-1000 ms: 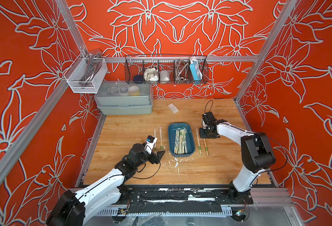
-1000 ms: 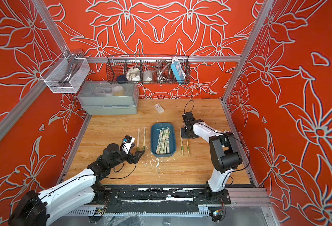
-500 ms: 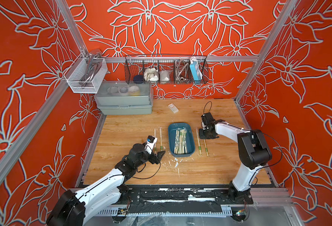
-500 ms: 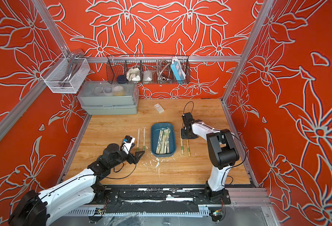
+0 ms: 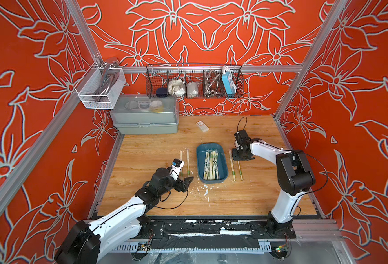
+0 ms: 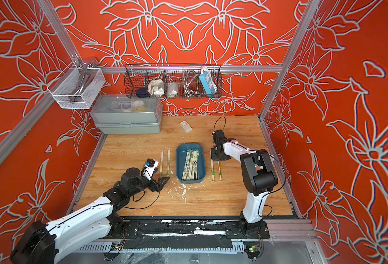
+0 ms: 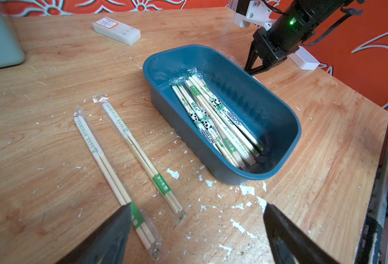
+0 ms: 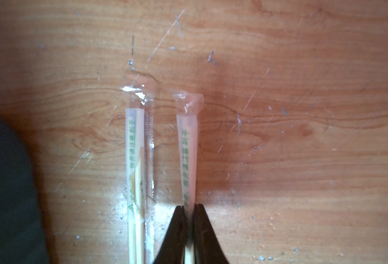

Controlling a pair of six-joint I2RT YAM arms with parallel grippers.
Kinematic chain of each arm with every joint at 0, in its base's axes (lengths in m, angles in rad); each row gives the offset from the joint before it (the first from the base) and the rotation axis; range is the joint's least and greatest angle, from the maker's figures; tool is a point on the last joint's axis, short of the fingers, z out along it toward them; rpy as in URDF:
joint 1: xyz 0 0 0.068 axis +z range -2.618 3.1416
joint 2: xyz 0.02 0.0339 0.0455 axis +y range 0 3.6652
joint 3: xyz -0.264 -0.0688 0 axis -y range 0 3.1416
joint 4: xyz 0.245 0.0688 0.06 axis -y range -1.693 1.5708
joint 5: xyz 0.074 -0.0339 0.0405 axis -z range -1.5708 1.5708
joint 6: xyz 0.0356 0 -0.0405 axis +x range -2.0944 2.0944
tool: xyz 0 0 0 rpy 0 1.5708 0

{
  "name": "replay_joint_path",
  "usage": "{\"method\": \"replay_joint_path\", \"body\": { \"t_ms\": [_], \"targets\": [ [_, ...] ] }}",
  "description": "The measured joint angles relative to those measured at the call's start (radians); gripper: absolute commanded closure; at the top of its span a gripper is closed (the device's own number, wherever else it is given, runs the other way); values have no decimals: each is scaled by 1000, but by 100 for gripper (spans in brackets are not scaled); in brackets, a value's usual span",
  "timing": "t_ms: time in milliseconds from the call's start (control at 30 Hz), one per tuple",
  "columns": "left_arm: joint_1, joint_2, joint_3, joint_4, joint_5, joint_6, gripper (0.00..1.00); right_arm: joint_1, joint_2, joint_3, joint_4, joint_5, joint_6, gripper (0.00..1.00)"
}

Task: Take the paired disposable chopsticks out of the storage box
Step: Place the paired disposable chopsticks at the center of the board.

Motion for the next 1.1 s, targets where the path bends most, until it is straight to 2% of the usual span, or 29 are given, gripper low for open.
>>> {"method": "replay_joint_path", "body": {
  "t_ms": [133,333,433,467,633,833,933,1100],
  "targets": [
    [0,13,0,0,0,3,5,0,1,0,0,2,2,82],
    [-6,19,4,0,0,4,5,0,1,0,0,3,3,78],
    [-6,19,6,-1,-3,4,4,0,0,0,-3,3,5,74],
    [-6,19,6,0,-5,3,0,0,-2,0,-6,2,6,73],
    [-6,16,6,-7,-15,-4,0,0,-56,0,-33,-6,8,64],
    [-6,-32,47,-98,-51,-82,0,0,-258,-22,-49,-40,1,53],
    [-8,-40,142,-183,-84,-129,0,3,-411,-97,-12,-60,-2,49],
    [-26,23,379,-355,-153,-177,8,26,-654,-327,127,-103,5,42]
  ]
}}
